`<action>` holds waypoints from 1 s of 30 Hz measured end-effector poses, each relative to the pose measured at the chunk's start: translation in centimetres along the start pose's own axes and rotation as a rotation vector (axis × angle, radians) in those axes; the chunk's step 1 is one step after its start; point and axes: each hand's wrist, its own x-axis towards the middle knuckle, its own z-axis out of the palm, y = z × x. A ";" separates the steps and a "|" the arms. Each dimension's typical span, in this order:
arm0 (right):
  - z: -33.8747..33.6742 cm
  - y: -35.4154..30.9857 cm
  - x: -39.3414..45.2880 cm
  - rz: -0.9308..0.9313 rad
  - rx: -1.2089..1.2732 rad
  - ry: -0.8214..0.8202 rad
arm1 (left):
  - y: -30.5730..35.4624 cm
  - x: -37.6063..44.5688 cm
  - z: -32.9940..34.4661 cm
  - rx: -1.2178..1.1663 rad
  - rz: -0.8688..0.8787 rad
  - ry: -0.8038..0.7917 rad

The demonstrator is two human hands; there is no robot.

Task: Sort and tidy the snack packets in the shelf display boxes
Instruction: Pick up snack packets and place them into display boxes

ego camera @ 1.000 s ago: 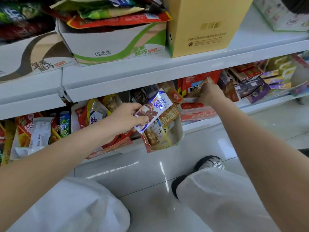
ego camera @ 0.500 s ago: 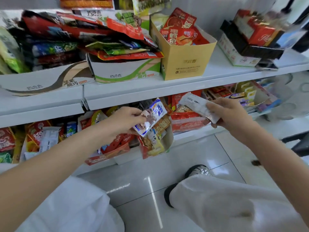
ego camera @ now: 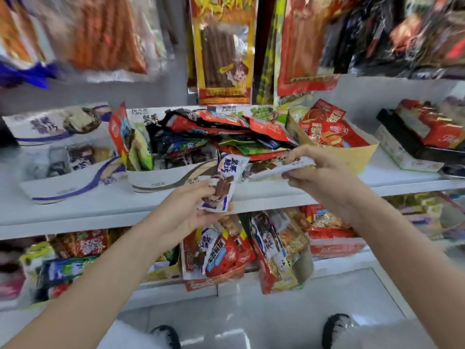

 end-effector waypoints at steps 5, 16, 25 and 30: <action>1.7 -0.8 1.1 -0.016 0.015 -0.111 | 0.7 -0.3 -2.0 0.033 0.108 0.115; 5.7 0.3 3.2 0.005 -0.209 -0.067 | 0.1 -1.2 -4.8 0.260 0.131 0.005; 7.1 0.8 3.4 -0.015 -0.252 -0.125 | 0.2 -1.3 -5.3 0.394 0.212 -0.119; 9.3 0.6 2.9 -0.236 -0.231 0.013 | 0.9 -1.7 -6.6 0.275 0.266 0.060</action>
